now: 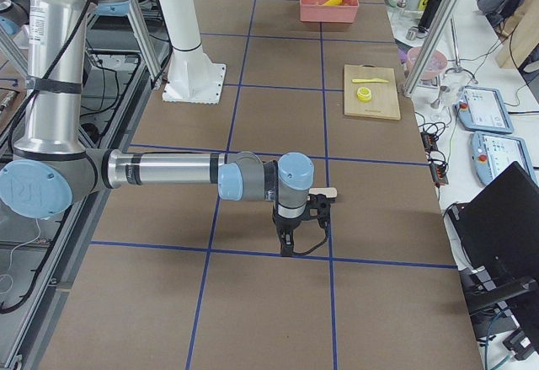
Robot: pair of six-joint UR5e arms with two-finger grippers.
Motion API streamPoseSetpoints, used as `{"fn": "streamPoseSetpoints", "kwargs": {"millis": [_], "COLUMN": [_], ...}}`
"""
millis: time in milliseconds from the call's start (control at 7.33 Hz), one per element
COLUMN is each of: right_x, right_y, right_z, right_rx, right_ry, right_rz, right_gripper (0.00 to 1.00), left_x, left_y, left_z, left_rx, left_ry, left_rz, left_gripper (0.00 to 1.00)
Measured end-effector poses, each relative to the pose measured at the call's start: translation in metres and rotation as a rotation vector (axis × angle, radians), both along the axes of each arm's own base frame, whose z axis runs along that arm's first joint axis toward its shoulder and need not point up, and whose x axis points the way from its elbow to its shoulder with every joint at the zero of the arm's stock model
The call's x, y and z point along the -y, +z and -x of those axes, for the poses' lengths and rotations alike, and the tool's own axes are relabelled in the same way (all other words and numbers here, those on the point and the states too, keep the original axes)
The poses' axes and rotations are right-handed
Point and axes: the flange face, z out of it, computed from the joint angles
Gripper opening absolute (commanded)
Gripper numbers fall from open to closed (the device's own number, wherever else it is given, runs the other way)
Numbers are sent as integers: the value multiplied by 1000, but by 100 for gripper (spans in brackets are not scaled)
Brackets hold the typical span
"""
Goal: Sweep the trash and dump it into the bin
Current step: 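Release the brush on the table with the right gripper while the left holds the dustpan, then lower the empty dustpan onto the table beside the pink bin with the left gripper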
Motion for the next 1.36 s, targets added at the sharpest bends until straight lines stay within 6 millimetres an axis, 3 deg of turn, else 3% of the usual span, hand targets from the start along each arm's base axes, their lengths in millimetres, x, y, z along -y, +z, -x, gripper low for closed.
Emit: {"fn": "streamPoseSetpoints", "kwargs": {"millis": [273, 682, 1091, 1227, 1364], "right_x": [-1, 3, 5, 4, 2], "right_y": [0, -5, -9, -7, -5], "right_z": [1, 2, 2, 2, 1], "right_rx": [5, 6, 7, -1, -6], "right_ry": [0, -2, -5, -5, -5], "right_rz": [-1, -14, -23, -21, -18], "right_gripper": [100, 100, 100, 100, 100], "left_x": [-9, 4, 21, 25, 29], "left_y": [-22, -51, -84, -96, -108], "left_z": [33, 27, -22, -41, -73], "left_rx": [-76, -292, -483, -532, -590], "left_ry": [-49, -144, -343, -343, -293], "left_rz": [-129, -332, -336, -327, -325], "left_gripper": [0, 0, 0, 0, 0]}}
